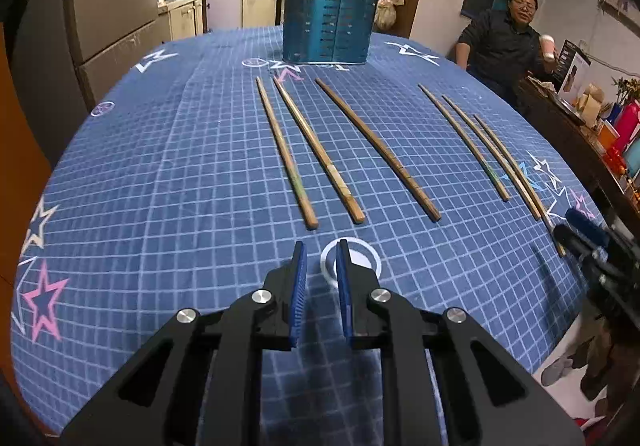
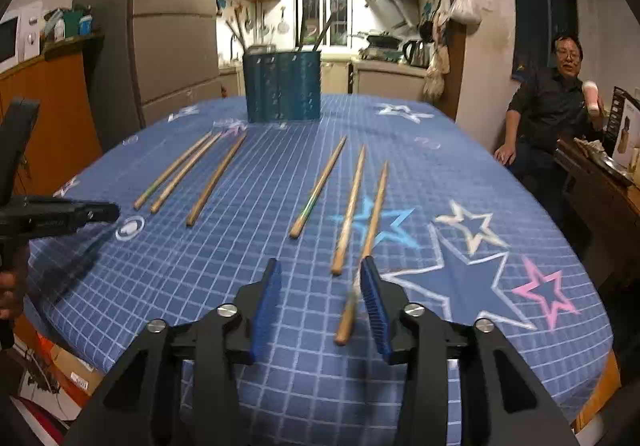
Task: Organize utensils
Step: 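Move both open tools back to the remaining chopsticks, then grasp a chopstick with the left tool while the right tool grasps another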
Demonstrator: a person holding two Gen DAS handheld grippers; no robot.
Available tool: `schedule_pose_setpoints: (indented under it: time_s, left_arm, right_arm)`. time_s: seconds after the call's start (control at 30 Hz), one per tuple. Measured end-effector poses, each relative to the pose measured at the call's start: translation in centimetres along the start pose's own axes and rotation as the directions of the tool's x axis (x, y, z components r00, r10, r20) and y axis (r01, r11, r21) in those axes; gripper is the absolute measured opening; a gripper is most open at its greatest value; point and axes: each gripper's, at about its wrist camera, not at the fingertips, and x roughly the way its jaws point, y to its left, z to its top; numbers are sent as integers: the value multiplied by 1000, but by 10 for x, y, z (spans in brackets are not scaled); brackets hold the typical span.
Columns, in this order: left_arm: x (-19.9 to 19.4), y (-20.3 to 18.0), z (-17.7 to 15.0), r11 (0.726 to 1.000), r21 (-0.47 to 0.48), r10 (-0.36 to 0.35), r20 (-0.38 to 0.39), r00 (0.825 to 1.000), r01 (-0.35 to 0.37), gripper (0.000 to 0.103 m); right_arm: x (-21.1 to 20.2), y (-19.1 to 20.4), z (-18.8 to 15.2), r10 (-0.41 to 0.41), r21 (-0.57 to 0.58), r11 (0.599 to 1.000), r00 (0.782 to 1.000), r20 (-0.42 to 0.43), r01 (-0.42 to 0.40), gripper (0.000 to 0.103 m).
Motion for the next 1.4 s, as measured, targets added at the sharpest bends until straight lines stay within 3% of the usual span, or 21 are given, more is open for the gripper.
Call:
schedule_pose_setpoints:
  time_s: [0.33,0.57,0.7,0.93,1.13,1.2,1.23,1.4]
  left_arm:
    - [27,4,12,998,-25,51,-18,999,-52,14]
    - [29,7,13,998,6,63,-7,998,-63,12]
    - [30,15,15,999,-28,41,-2,999,-41,7]
    - [29,20,15,998,-57,15,-2,1000,-15,5]
    - [29,21,14,998,-65,8,-3,1000,-8,5]
    - [29,22,14,998,-67,5,-3,1000,-5,5]
    - [28,22,14,998,-65,6,-3,1000,-6,5]
    - [27,20,13,998,-68,6,-5,1000,-6,5]
  right_arm:
    - [15,-2,2,-1,25,1000,999,-47,2,41]
    - [23,-4,14,22,25,999,998,-52,-20,40]
    - [36,6,27,59,13,998,995,-84,-58,26]
    - [67,16,43,25,11,1000,983,-183,-23,26]
    - [77,18,50,15,20,1000,980,-196,-11,25]
    - [77,15,50,13,40,999,982,-190,-6,19]
    - [77,13,49,9,50,999,983,-185,0,10]
    - [72,6,45,51,94,995,986,-156,-36,8]
